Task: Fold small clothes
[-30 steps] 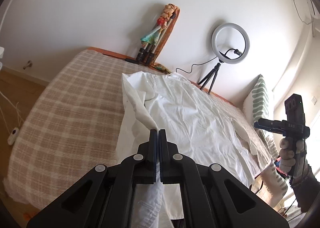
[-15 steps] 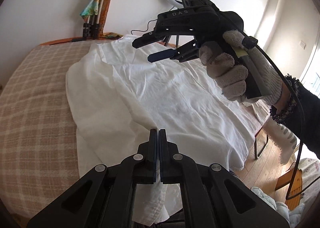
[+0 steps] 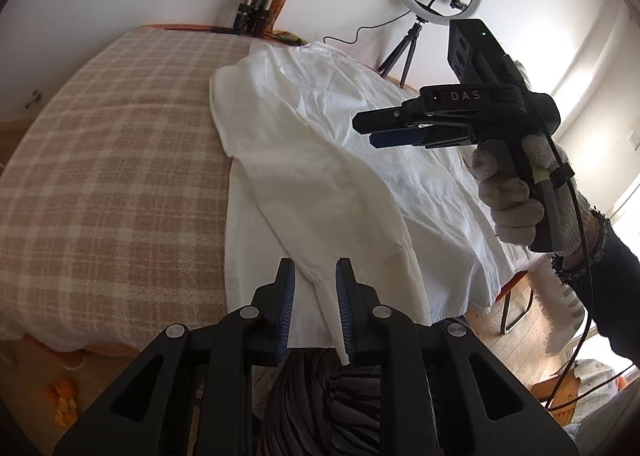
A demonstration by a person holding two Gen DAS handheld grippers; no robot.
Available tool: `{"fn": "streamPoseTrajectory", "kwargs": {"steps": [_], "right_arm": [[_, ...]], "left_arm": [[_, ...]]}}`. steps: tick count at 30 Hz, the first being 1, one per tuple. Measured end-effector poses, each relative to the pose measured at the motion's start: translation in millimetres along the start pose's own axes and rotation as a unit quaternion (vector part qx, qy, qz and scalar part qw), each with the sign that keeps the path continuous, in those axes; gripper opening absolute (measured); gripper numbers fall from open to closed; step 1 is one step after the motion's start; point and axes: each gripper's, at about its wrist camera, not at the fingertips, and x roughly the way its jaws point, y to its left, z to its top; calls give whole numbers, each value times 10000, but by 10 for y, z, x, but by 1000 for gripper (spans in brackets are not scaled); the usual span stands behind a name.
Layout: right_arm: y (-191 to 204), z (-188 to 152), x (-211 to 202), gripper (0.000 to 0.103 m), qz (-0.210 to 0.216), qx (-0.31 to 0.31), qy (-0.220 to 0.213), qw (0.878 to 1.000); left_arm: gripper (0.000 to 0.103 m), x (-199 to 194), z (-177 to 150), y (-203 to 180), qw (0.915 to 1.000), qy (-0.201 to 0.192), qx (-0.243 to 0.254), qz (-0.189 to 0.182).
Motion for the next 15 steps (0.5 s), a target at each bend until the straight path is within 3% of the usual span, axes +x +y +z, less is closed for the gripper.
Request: {"fn": "streamPoseTrajectory", "kwargs": {"steps": [5, 11, 15], "right_arm": [[246, -119, -2, 56, -206, -419, 4, 9989], [266, -223, 160, 55, -336, -516, 301, 9976], [186, -244, 261, 36, -261, -313, 416, 9983]], "left_arm": [[19, 272, -119, -53, 9988, 419, -255, 25], [21, 238, -251, -182, 9992, 304, -216, 160], [18, 255, -248, -214, 9995, 208, -141, 206]]}}
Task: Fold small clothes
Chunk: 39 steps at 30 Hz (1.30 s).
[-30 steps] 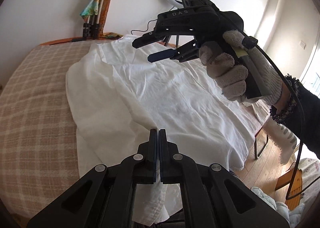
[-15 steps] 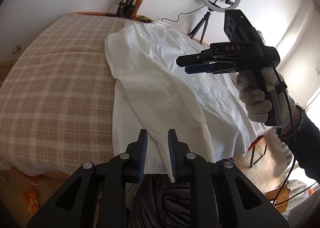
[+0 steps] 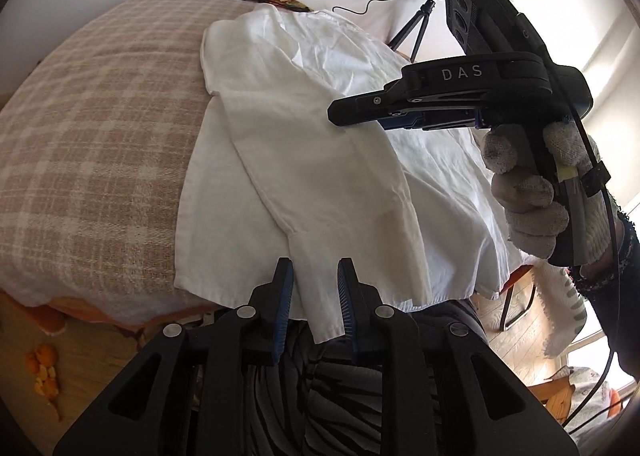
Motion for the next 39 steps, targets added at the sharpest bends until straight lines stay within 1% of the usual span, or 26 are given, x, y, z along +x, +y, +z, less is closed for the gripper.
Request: {"fn": "streamPoseTrajectory", "kwargs": {"steps": [1, 3, 6, 9, 10, 11, 12, 14, 15, 16, 17, 19, 20, 21, 22, 23, 24, 25, 26, 28, 29, 30, 34, 35, 36, 39], "right_arm": [[-14, -3, 11, 35, 32, 54, -2, 10000], [-25, 0, 30, 27, 158, 140, -4, 9998], [-70, -7, 36, 17, 457, 334, -22, 9984], [-149, -17, 44, 8, 966, 692, -64, 9929], [-187, -23, 37, 8, 1172, 870, -101, 9892], [-228, -30, 24, 7, 1480, 1073, -146, 9830], [-262, -43, 9, 7, 1823, 1256, -206, 9750], [-294, -72, -19, 7, 2331, 1441, -340, 9611], [-289, -89, -23, 7, 2331, 1416, -375, 9614], [-275, -99, -22, 7, 1986, 1315, -348, 9706], [-252, -105, -1, 10, 1565, 1189, -288, 9801], [-211, -128, 31, 12, 862, 912, -127, 9920], [-204, -131, 12, 15, 632, 756, -126, 9951], [-176, -140, -15, 25, 472, 600, -161, 9970], [-144, -148, -57, 31, 342, 462, -218, 9981], [-107, -156, -105, 39, 225, 336, -287, 9988], [-69, -155, -147, 40, 108, 208, -368, 9990], [-45, -153, -193, 40, 19, 113, -425, 9990], [-15, -146, -232, 40, -46, 32, -479, 9988], [45, -123, -299, 40, -128, -105, -588, 9981], [84, -94, -316, 40, -129, -169, -601, 9980], [120, -62, -330, 40, -129, -212, -598, 9979], [232, 68, -369, 40, -56, -327, -587, 9977], [250, 116, -383, 45, -24, -323, -602, 9977], [279, 176, -390, 48, 15, -310, -623, 9976], [353, 390, -368, 48, 74, -263, -672, 9974]], "left_arm": [[2, 11, 11, 13, 10000, -10, -32, -8], [1, 8, 13, 57, 9998, -45, -153, -153], [1, -36, 43, 121, 9989, -97, -343, -311], [1, -205, 103, 145, 9980, -287, -425, -378], [1, -281, 125, 148, 9976, -359, -431, -406], [1, -372, 149, 146, 9972, -448, -430, -411], [1, -465, 173, 141, 9970, -558, -395, -375], [1, -614, 220, 141, 9962, -711, -335, -379], [1, -645, 233, 148, 9963, -731, -318, -334], [1, -634, 241, 165, 9967, -705, -294, -264], [1, -601, 233, 174, 9975, -652, -243, -153], [1, -461, 216, 216, 9988, -442, -220, -12], [1, -411, 195, 236, 9991, -335, -241, 3], [3, -371, 175, 246, 9994, -231, -250, 36], [8, -353, 161, 253, 9995, -154, -258, 121], [12, -361, 142, 252, 9991, -161, -263, 302], [23, -383, 136, 259, 9983, -242, -249, 477], [33, -414, 115, 278, 9974, -364, -249, 565], [36, -429, 111, 304, 9969, -473, -285, 560], [46, -386, 125, 351, 9957, -501, -334, 698], [46, -352, 134, 381, 9953, -486, -368, 757], [46, -318, 140, 416, 9954, -467, -418, 730], [46, -238, 152, 542, 9947, -478, -780, 474], [46, -227, 148, 558, 9944, -490, -837, 423], [46, -212, 139, 563, 9943, -487, -863, 396], [46, -188, 110, 552, 9944, -549, -835, 333]]}}
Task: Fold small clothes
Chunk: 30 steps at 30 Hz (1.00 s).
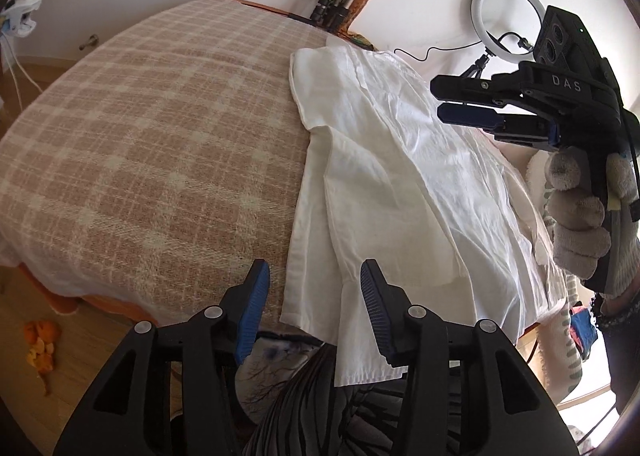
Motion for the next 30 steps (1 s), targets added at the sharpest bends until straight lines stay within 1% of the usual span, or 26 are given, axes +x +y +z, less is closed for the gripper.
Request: {"fn": "streamPoseTrajectory", "kwargs": {"steps": [1, 3, 5, 6, 7, 9, 12, 16, 21, 25, 26, 28, 30], "right_arm": [[13, 83, 48, 48, 22, 23, 19, 10000], [33, 248, 161, 48, 52, 83, 70, 9999], [50, 419, 315, 48, 4, 141, 130, 9998], [64, 506, 415, 48, -47, 151, 162, 9997], [75, 584, 518, 48, -105, 145, 200, 9996], [103, 710, 738, 48, -274, 139, 310, 9990], [109, 855, 1056, 48, -543, 168, 551, 9969], [86, 996, 1346, 48, -878, 136, 692, 9936], [110, 1149, 1544, 47, -1194, -20, 788, 9897], [128, 1237, 1609, 46, -1411, -94, 887, 9860], [145, 1244, 1623, 44, -1472, -156, 910, 9848], [174, 1261, 1655, 35, -1705, -284, 921, 9806], [183, 1261, 1658, 18, -1893, -383, 900, 9770]], "left_arm": [[44, -3, -9, 2, 10000, -16, 7, -35], [43, -3, -15, 23, 9999, -62, -33, -143], [38, 14, -17, 33, 9996, -84, -82, -254], [23, 33, -18, 35, 9994, -65, -92, -329], [7, 67, -22, 46, 9990, 16, -127, -429], [5, 99, -44, 52, 9982, 17, -178, -579], [4, 54, -72, 28, 9974, -39, -136, -706], [3, -7, -59, 44, 9962, -92, -183, -848], [2, -107, -49, 74, 9946, -135, -172, -1017], [2, -205, -21, -27, 9934, -174, -26, -1133], [2, -221, -17, -55, 9929, -186, 2, -1175], [2, -223, 7, -121, 9925, -197, 75, -1204], [2, -197, 49, -166, 9920, -194, 87, -1241]]}}
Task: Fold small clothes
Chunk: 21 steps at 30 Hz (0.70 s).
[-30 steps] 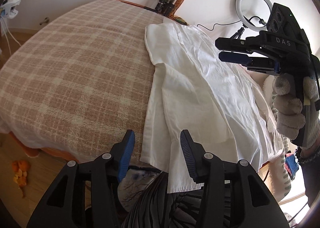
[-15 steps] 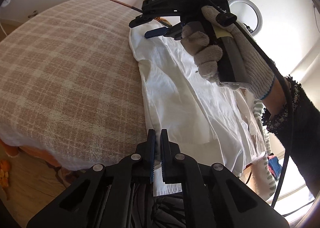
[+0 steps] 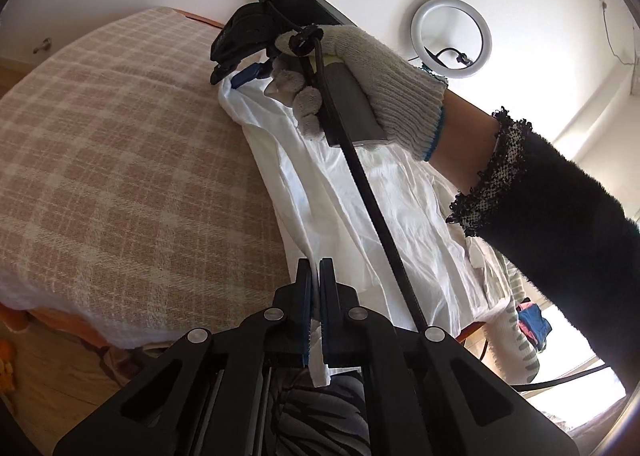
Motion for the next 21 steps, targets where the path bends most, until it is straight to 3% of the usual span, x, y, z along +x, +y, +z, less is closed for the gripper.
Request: {"fn": "streamPoseTrajectory", "kwargs": {"steps": [3, 5, 15, 21], "right_arm": [[-82, -17, -25, 3, 46, -16, -66, 10000], [-182, -39, -64, 1, 278, 76, -121, 9995], [-801, -188, -580, 0, 1302, 686, -912, 9849], [-1352, -365, -905, 0, 1458, 1098, -1280, 9748]], "left_arm": [[2, 50, 36, -77, 10000, 30, 66, -36], [2, 64, 42, -120, 9999, 60, 142, -35], [2, 125, 121, -424, 9985, 147, 522, -82], [2, 254, 131, -686, 9952, 349, 903, -122]]}}
